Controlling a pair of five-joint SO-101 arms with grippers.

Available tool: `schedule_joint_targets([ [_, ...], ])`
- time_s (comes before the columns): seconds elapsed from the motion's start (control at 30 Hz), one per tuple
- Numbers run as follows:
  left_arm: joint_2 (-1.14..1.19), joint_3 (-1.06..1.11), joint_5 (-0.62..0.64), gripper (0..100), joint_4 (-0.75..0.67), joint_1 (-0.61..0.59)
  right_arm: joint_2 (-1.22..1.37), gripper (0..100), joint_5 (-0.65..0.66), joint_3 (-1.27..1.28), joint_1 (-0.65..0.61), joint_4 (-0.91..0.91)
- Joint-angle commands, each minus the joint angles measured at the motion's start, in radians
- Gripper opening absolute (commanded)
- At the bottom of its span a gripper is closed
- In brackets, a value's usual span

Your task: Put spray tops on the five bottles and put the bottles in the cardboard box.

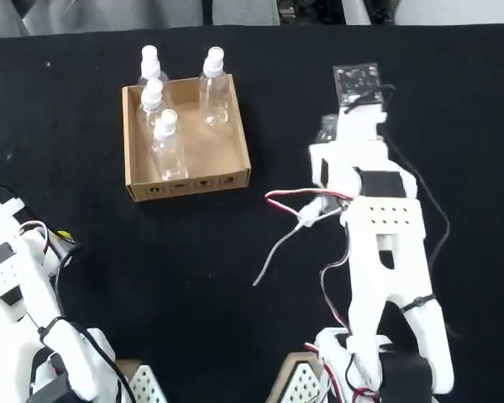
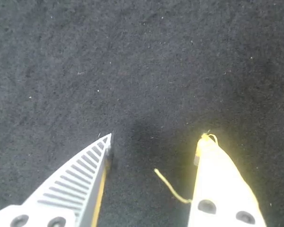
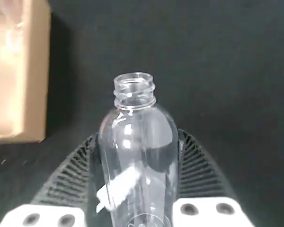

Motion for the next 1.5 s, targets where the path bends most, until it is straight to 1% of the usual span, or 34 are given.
schedule_joint_targets([
  [0.0, 0.0, -0.022, 0.005, 26, -0.014, -0.007, -0.05, 8.5, -0.009, 0.033, 0.043, -0.149],
  [0.37, -0.009, 0.01, 0.005, 26, -0.058, -0.007, -0.048, 8.5, 0.0, 0.185, 0.058, -0.408],
  [0.53, -0.009, 0.01, 0.005, 26, -0.06, -0.007, -0.033, 8.5, 0.0, 0.223, 0.058, -0.477],
  [0.67, -0.009, 0.01, 0.005, 26, -0.06, -0.007, 0.071, 8.5, 0.012, 0.196, 0.055, -0.505],
  [0.73, -0.009, 0.01, 0.005, 26, -0.06, -0.008, 0.14, 8.5, 0.034, 0.157, 0.058, -0.503],
  [0.9, -0.009, 0.01, 0.005, 26, -0.061, -0.008, 0.257, 8.5, 0.041, 0.085, 0.06, -0.482],
  [1.07, -0.009, 0.01, 0.005, 26, -0.061, -0.007, 0.262, 8.5, 0.041, 0.004, 0.051, -0.301],
  [1.13, -0.009, 0.01, 0.005, 26, -0.061, -0.007, 0.262, 8.5, 0.041, -0.016, 0.035, -0.262],
  [1.37, -0.009, 0.01, 0.005, 26, -0.061, -0.007, 0.262, 8.5, 0.034, -0.007, -0.009, -0.258],
  [1.47, -0.009, 0.008, 0.005, 26, -0.061, -0.007, 0.257, 8.5, 0.034, -0.007, -0.009, -0.256],
])
